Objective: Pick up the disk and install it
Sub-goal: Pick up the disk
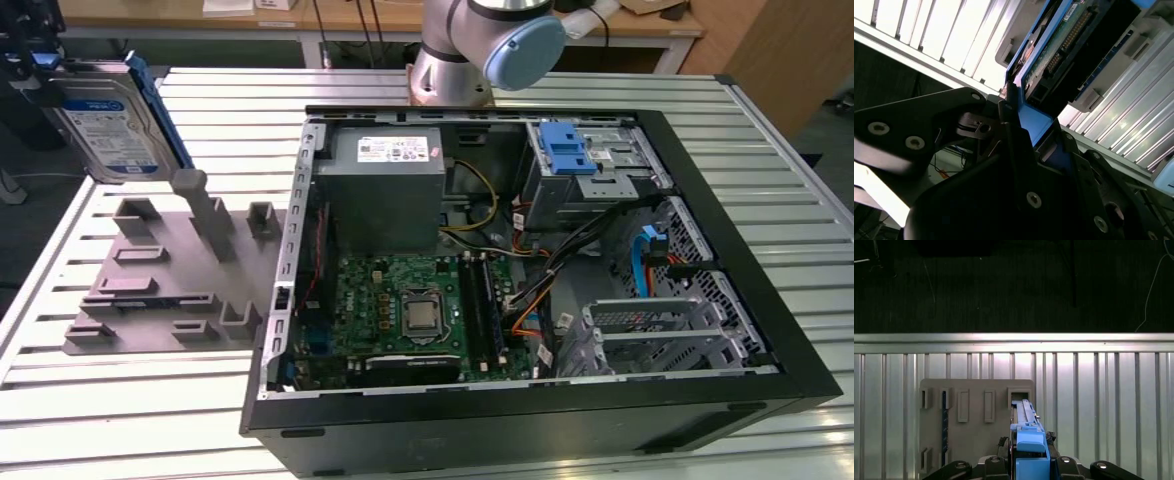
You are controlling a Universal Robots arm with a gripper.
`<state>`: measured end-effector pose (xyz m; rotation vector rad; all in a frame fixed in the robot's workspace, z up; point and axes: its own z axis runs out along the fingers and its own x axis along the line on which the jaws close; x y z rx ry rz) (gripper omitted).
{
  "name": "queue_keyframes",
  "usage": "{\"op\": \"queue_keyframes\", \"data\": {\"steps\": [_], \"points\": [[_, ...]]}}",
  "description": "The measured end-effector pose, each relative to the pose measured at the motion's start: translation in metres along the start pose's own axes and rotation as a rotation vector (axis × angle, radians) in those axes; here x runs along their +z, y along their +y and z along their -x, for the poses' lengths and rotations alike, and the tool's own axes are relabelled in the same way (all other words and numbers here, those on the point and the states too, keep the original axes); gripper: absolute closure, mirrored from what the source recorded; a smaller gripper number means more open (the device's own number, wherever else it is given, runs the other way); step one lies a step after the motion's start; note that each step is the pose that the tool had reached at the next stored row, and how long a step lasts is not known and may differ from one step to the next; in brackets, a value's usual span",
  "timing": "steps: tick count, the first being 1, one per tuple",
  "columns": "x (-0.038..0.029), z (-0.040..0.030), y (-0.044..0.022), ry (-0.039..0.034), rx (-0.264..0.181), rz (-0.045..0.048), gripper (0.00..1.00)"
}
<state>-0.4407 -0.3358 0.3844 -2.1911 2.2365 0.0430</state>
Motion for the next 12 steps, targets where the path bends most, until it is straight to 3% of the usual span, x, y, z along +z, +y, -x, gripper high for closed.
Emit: {"op": "queue_keyframes", "data": {"steps": [12], "points": [[-0.0039,0.0001,0.0,0.0,0.0,0.0,0.63]]}}
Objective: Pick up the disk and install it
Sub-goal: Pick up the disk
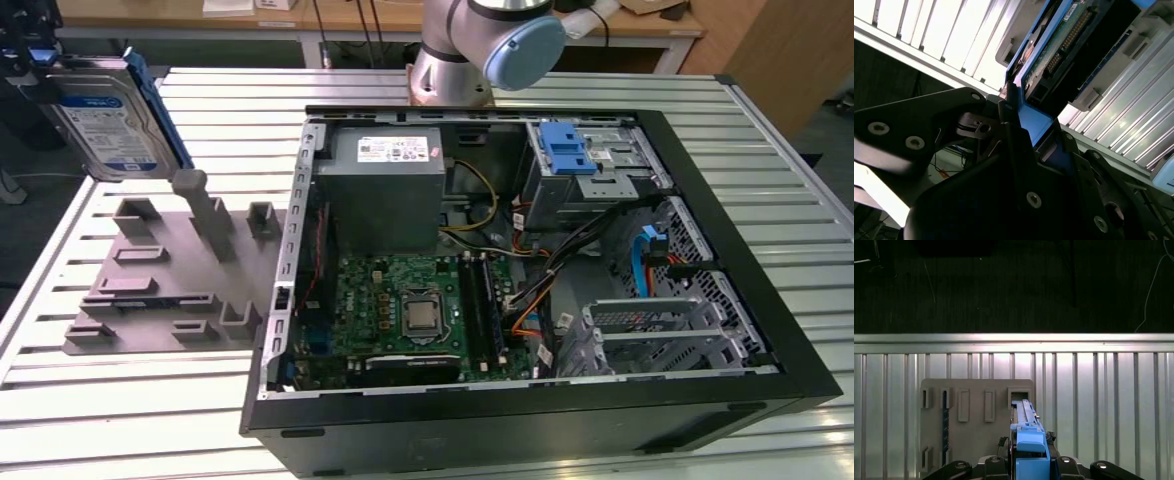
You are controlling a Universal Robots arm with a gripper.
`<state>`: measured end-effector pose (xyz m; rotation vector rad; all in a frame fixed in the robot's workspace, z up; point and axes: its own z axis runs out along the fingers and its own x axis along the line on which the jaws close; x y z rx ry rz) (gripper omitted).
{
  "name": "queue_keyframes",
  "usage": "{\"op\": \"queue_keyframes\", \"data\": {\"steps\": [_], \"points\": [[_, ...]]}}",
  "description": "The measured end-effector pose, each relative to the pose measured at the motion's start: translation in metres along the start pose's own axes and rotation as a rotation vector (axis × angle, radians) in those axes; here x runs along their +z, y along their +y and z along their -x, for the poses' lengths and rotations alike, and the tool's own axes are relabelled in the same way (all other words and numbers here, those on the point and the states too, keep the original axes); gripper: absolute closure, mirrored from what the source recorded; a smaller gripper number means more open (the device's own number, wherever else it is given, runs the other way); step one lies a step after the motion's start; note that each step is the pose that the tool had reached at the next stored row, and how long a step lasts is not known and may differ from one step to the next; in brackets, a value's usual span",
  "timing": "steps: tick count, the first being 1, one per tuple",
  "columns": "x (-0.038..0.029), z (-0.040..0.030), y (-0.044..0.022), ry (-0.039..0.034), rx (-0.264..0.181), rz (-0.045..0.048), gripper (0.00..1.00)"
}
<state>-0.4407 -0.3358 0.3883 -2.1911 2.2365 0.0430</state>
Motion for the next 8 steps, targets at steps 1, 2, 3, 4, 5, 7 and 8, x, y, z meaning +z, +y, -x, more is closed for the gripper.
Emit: {"op": "queue_keyframes", "data": {"steps": [1,2,3,4,5,7,8], "points": [[-0.0006,0.0,0.0,0.0,0.0,0.0001,0.63],[-0.0012,0.0001,0.0,0.0,0.0,0.0,0.63],[-0.0017,0.0,0.0,0.0,0.0,0.0,0.63],[-0.0023,0.0001,0.0,0.0,0.0,0.0,0.63],[-0.0028,0.0001,0.0,-0.0001,0.0,0.0,0.63],[-0.0039,0.0001,0.0,0.0,0.0,0.0,0.63],[-0.0045,0.0001,0.0001,0.0,0.0,0.0,0.63]]}}
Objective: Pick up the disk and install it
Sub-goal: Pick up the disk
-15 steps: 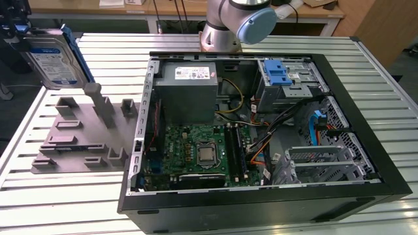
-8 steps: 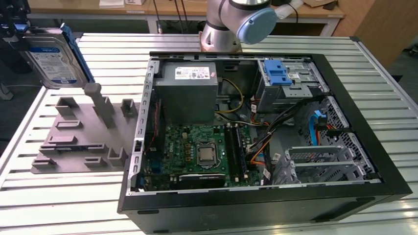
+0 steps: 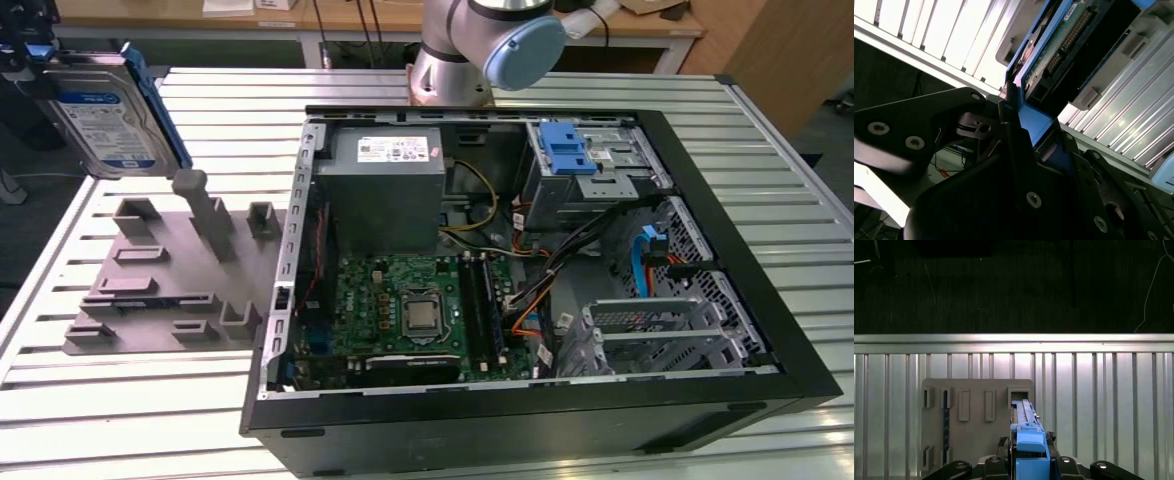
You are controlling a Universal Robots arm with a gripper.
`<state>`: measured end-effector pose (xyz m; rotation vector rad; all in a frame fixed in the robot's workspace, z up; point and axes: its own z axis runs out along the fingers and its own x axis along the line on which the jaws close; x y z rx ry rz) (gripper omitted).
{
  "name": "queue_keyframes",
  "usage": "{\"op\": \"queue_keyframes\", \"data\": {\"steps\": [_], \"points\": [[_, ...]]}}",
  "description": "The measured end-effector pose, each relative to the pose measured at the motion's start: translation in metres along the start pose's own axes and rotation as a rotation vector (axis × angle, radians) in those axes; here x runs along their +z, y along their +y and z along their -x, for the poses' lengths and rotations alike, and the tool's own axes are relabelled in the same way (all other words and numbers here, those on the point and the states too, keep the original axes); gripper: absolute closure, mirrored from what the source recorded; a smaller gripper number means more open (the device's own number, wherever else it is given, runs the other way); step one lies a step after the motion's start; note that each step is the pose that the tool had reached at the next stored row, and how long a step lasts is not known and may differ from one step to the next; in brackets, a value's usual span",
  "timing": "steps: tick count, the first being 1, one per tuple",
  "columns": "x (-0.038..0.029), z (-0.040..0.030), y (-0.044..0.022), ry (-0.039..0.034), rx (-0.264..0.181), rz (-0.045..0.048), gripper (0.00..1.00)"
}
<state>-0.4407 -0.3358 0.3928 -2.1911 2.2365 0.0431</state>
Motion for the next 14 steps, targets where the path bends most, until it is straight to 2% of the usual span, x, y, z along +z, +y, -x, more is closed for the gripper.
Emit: {"op": "queue_keyframes", "data": {"steps": [14], "points": [[-0.0078,0.0002,0.0001,0.0,0.0,0.0,0.63]]}}
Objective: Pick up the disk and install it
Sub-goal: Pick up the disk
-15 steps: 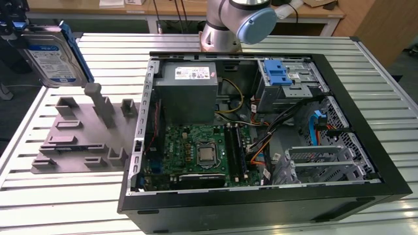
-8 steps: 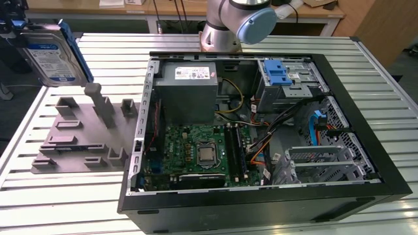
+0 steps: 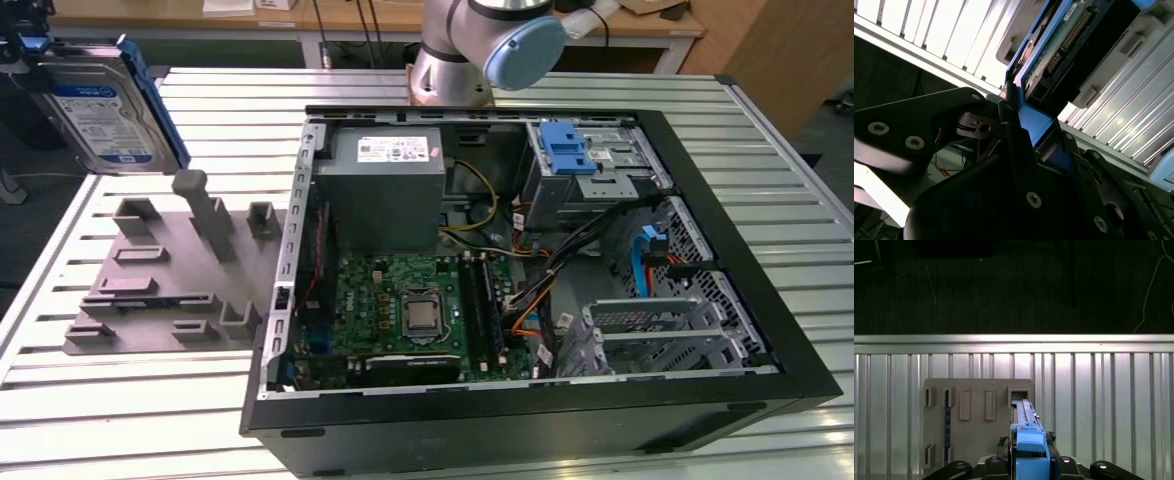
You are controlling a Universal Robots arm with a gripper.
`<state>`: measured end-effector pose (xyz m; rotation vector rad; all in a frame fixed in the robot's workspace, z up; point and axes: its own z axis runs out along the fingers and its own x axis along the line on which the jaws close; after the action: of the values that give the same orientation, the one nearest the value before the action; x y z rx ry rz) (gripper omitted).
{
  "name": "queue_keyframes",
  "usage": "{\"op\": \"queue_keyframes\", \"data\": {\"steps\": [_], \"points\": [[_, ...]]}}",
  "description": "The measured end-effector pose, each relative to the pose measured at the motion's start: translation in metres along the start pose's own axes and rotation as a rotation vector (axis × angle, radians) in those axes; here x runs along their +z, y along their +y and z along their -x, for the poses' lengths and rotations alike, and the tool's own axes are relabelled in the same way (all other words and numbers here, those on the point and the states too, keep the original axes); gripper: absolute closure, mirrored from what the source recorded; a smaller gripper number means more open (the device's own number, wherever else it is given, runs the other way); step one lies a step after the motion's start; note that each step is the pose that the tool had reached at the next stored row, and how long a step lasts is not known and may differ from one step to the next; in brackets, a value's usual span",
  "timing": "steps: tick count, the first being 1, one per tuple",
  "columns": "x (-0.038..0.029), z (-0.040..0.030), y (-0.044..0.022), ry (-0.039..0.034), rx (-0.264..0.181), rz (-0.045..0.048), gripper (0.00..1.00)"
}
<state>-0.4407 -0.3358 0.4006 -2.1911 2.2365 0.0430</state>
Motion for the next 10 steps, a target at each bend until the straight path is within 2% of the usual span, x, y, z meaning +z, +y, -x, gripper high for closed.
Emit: {"op": "queue_keyframes", "data": {"steps": [10], "points": [[-0.0055,0.0001,0.0001,0.0,0.0,-0.0001,0.63]]}}
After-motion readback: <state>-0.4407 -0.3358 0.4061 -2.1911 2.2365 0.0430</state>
